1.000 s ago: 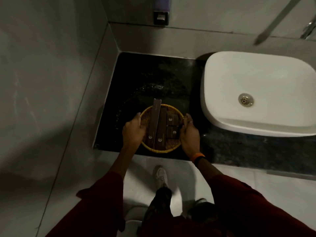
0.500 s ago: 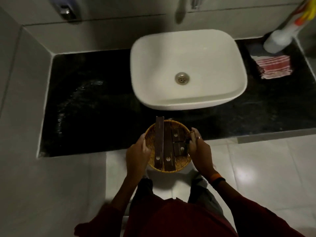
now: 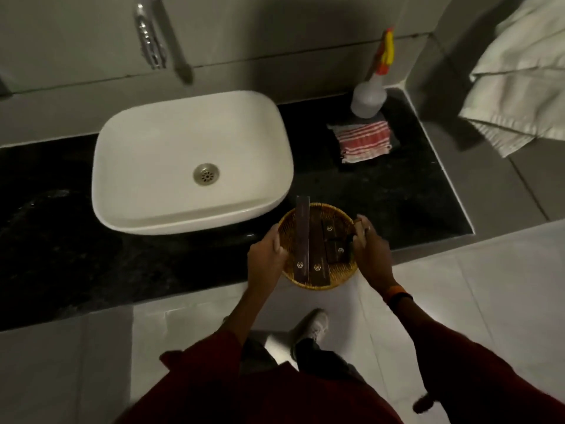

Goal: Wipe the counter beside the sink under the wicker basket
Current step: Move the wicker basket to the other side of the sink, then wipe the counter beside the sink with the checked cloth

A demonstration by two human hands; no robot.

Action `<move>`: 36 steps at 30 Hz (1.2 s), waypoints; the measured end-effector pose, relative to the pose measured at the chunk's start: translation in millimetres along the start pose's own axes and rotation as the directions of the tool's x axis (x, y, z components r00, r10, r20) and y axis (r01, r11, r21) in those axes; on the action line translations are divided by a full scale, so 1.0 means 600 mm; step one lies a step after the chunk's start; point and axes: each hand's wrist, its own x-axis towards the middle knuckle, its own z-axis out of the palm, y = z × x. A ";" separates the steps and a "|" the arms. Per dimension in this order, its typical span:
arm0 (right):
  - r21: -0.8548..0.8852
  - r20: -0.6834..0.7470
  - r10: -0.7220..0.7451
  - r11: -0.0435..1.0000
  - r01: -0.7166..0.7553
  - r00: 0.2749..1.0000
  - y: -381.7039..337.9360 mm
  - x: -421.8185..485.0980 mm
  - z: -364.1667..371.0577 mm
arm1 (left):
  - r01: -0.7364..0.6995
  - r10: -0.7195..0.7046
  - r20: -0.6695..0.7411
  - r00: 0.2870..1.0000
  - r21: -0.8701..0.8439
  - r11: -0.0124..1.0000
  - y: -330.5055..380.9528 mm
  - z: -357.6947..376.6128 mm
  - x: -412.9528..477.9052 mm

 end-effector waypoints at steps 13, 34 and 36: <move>0.079 0.037 0.052 0.995 -0.055 0.998 0.013 0.171 -0.041 | 0.035 -0.026 -0.066 0.997 0.137 0.990 0.083 0.072 0.117; -0.010 -0.073 0.202 0.979 -0.204 0.977 0.005 0.511 -0.116 | 0.035 -0.071 0.100 0.993 0.318 0.948 0.280 0.251 0.493; 0.109 -0.112 0.224 0.971 -0.212 0.968 -0.007 0.497 -0.128 | 0.071 -0.089 0.102 0.991 0.167 0.983 0.279 0.229 0.490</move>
